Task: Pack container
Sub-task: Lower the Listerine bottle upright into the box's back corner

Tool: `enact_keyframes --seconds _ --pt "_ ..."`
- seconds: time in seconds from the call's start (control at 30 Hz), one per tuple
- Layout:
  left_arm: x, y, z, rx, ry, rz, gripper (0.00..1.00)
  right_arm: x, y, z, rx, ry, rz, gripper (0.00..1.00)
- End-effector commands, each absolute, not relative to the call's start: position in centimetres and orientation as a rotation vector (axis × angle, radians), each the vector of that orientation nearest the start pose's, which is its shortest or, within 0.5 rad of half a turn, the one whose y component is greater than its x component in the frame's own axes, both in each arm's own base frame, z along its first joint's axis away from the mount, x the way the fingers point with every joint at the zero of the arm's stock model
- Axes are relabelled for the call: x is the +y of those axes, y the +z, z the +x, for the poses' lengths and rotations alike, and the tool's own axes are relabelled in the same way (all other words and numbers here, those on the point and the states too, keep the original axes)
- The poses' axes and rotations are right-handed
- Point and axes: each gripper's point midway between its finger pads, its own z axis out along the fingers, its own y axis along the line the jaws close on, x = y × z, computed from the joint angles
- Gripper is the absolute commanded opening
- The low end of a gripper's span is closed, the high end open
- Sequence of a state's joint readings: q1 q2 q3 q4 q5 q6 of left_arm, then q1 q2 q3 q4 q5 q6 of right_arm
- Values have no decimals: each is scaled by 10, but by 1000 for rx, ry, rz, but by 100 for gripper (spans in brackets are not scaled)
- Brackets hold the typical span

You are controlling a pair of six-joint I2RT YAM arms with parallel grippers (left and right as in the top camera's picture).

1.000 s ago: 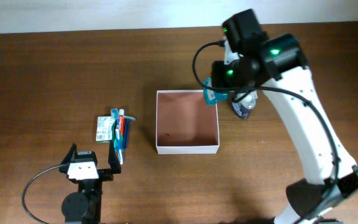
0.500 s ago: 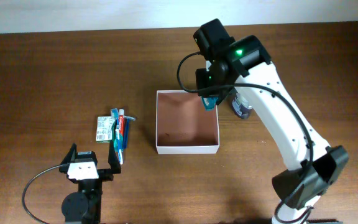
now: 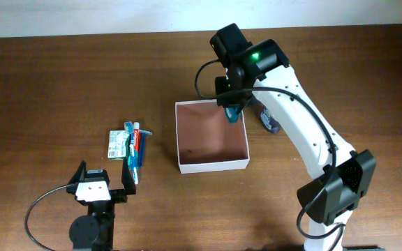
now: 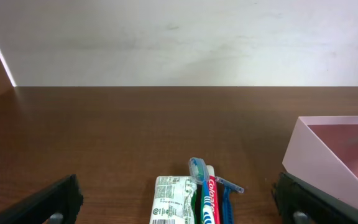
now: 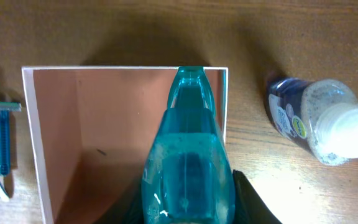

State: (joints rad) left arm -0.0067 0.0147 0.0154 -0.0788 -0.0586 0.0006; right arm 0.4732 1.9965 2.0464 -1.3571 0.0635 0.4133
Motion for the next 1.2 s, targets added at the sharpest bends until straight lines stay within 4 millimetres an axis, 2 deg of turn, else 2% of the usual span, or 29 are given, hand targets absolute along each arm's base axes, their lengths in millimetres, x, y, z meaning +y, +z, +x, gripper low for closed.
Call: enact_keyframes --seconds 0.0,0.53,0.77,1.17 --pt "8 157 246 1647 49 -21 99 190 199 399 2833 87 -14 15" --pt "8 157 246 1647 49 -21 100 186 194 389 2883 59 -20 15" --pt "8 157 246 1647 49 -21 100 185 192 391 2877 49 -18 15" --pt "8 157 246 1647 49 -21 99 188 162 398 2930 4 -39 15"
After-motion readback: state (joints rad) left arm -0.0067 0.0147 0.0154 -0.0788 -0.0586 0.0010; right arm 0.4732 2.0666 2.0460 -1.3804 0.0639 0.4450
